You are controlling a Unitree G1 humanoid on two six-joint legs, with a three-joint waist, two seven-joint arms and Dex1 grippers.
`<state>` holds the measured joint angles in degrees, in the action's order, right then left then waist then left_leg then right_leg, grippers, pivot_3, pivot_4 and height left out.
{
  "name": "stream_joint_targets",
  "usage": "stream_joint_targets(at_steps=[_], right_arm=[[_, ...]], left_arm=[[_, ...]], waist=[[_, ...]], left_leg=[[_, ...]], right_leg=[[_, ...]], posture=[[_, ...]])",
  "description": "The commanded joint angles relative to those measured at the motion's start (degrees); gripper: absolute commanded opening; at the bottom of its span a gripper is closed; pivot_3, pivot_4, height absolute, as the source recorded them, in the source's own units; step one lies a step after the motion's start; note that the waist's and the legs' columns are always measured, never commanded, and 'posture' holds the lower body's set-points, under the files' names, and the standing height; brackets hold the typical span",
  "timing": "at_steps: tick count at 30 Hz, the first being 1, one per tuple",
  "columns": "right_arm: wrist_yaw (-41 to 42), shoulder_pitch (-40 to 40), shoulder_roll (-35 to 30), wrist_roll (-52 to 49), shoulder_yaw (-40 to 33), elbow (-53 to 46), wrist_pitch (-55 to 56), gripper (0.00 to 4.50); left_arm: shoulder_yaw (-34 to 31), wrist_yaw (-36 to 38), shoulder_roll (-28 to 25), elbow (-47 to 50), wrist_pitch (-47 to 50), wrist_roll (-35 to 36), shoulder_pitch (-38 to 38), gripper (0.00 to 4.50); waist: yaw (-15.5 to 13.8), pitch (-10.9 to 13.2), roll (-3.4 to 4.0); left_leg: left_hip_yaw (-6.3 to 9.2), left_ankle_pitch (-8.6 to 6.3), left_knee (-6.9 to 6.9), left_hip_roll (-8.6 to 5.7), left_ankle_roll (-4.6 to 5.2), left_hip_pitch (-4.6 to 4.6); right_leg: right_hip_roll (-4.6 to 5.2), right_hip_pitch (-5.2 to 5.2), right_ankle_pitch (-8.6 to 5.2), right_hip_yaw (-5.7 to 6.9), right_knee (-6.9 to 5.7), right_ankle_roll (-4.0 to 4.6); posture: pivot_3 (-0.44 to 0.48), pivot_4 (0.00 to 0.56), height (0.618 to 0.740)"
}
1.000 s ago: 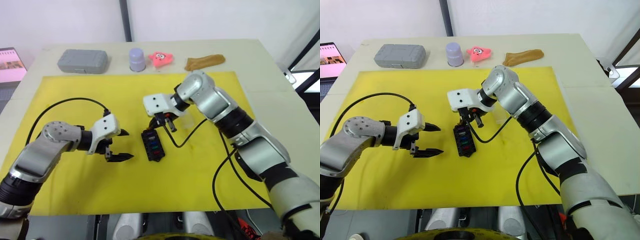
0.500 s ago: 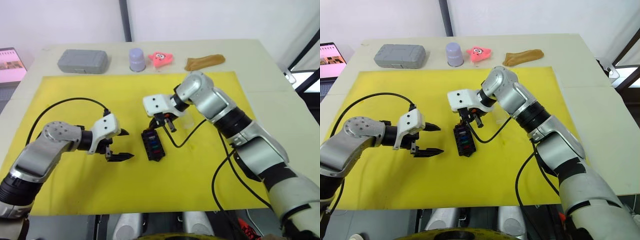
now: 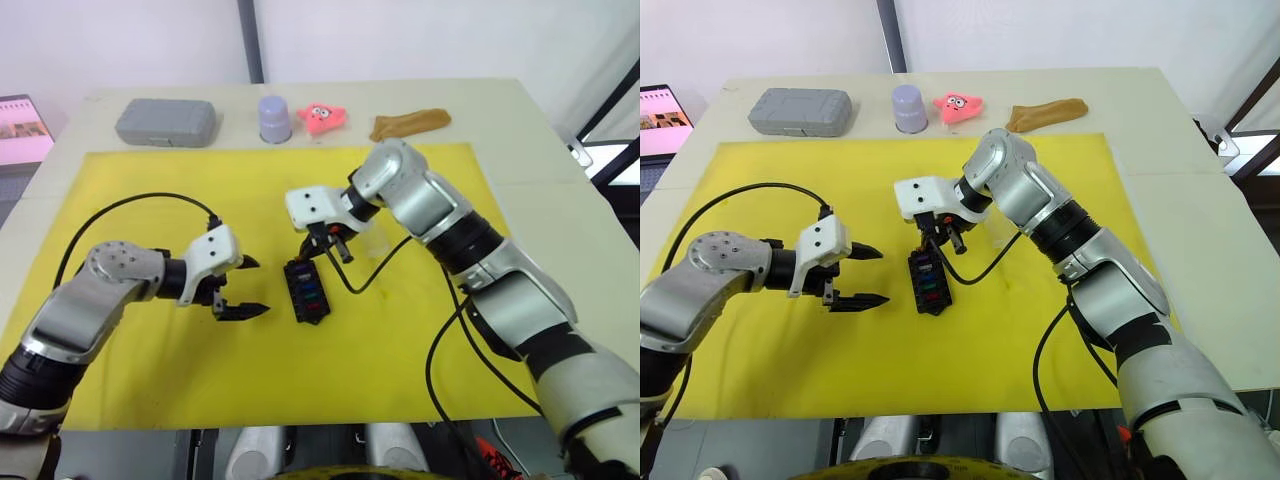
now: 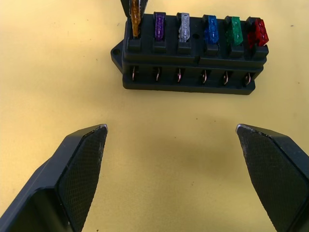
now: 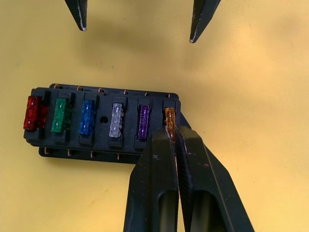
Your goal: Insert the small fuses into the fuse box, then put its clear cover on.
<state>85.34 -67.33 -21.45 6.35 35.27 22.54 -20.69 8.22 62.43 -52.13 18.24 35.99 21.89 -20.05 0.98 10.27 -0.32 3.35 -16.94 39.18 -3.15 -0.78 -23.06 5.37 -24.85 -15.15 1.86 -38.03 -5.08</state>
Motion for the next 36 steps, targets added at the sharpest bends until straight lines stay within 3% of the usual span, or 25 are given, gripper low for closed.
stream_joint_targets(at_steps=[1,36], right_arm=[[-0.3,-0.5,0.1,0.8,-0.6,-1.4,1.3,0.0],[-2.3,1.6,-0.2,1.9,-1.3,-6.7,-3.1,0.0]], left_arm=[[-1.4,0.0,-0.1,1.4,-0.2,0.3,-0.4,4.48],[-1.2,-0.1,0.3,1.4,-0.4,0.2,-0.6,4.48]], waist=[[0.0,0.0,0.0],[0.0,0.0,0.0]], left_leg=[[0.0,0.0,0.0,0.0,0.0,0.0],[0.0,0.01,0.0,0.0,-0.01,0.0]], right_leg=[[0.0,0.0,0.0,0.0,0.0,0.0],[0.0,-0.01,0.0,0.0,-0.02,0.0]], posture=[[0.0,0.15,0.731],[0.0,0.15,0.731]])
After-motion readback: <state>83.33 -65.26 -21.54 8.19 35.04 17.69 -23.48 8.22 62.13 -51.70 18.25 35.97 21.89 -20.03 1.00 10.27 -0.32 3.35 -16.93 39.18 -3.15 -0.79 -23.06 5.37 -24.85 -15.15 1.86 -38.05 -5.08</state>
